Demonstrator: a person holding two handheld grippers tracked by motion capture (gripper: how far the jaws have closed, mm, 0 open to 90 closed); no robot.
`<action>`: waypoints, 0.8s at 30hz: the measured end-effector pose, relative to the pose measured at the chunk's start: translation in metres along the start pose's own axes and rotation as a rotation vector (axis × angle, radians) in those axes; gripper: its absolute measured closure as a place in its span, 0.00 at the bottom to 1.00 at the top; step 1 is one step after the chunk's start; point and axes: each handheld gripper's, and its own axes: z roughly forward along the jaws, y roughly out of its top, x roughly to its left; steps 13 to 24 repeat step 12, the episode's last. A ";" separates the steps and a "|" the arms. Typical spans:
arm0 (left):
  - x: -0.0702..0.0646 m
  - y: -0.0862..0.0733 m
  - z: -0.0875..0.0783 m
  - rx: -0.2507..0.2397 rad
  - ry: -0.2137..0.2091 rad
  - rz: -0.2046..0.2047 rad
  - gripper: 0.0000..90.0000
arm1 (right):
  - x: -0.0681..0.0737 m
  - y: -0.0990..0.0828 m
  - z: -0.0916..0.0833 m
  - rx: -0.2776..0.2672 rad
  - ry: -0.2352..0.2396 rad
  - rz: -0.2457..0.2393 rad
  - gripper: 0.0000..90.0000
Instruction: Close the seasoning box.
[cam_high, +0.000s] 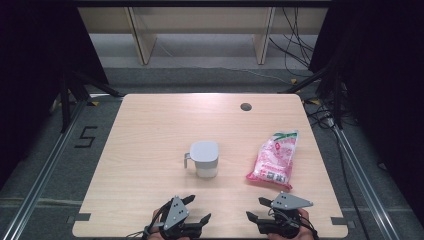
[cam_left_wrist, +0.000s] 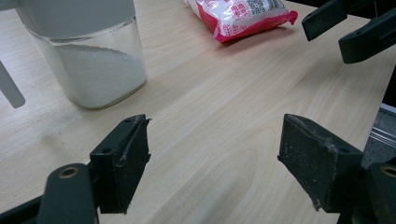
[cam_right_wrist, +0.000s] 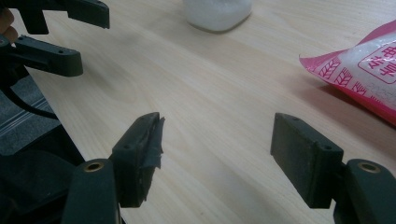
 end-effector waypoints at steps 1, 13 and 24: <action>0.000 -0.001 0.000 0.001 0.004 -0.006 0.26 | 0.000 0.000 0.001 -0.002 0.006 -0.002 0.38; 0.002 -0.002 0.000 -0.004 0.005 -0.008 0.26 | 0.000 0.000 0.000 0.002 0.002 -0.005 0.38; 0.002 -0.002 0.000 -0.004 0.005 -0.008 0.26 | 0.000 0.000 0.000 0.002 0.002 -0.005 0.38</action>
